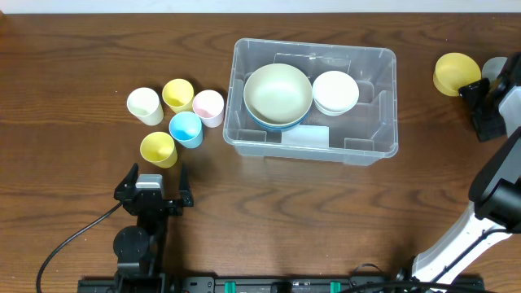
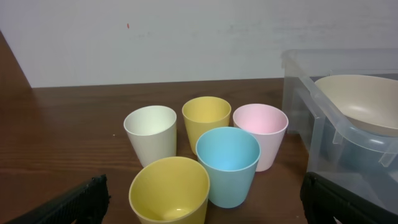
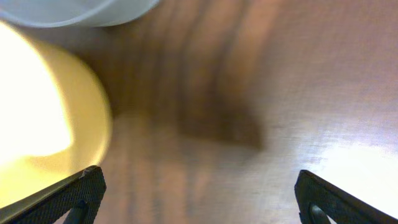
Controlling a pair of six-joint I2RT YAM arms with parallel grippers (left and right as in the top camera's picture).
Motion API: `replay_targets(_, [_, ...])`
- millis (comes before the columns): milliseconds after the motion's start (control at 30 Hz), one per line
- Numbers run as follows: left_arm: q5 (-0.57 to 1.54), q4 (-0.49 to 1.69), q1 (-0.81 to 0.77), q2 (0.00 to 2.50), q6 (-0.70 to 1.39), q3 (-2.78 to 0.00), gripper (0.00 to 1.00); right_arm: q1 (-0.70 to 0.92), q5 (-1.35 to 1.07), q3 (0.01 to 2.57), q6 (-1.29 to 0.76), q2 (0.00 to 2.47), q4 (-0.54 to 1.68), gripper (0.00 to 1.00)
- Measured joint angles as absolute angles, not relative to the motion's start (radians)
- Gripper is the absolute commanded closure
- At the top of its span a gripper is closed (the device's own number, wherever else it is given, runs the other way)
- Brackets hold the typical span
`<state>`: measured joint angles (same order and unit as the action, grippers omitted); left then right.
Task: Pack container
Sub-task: 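Lower the right gripper onto the yellow bowl's rim and close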
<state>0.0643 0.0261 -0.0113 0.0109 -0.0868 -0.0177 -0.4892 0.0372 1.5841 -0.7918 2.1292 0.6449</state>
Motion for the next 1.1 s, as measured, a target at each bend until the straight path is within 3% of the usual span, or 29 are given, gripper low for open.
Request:
replay_targets(267, [0.065, 0.026, -0.011, 0.011, -0.087, -0.018, 0.02, -0.489, -0.121, 1.584, -0.813, 2.129, 0.542, 0.02])
replay_targets(1100, [0.064, 0.026, -0.011, 0.011, -0.087, -0.018, 0.02, -0.489, -0.021, 1.584, -0.83, 2.175, 0.552, 0.04])
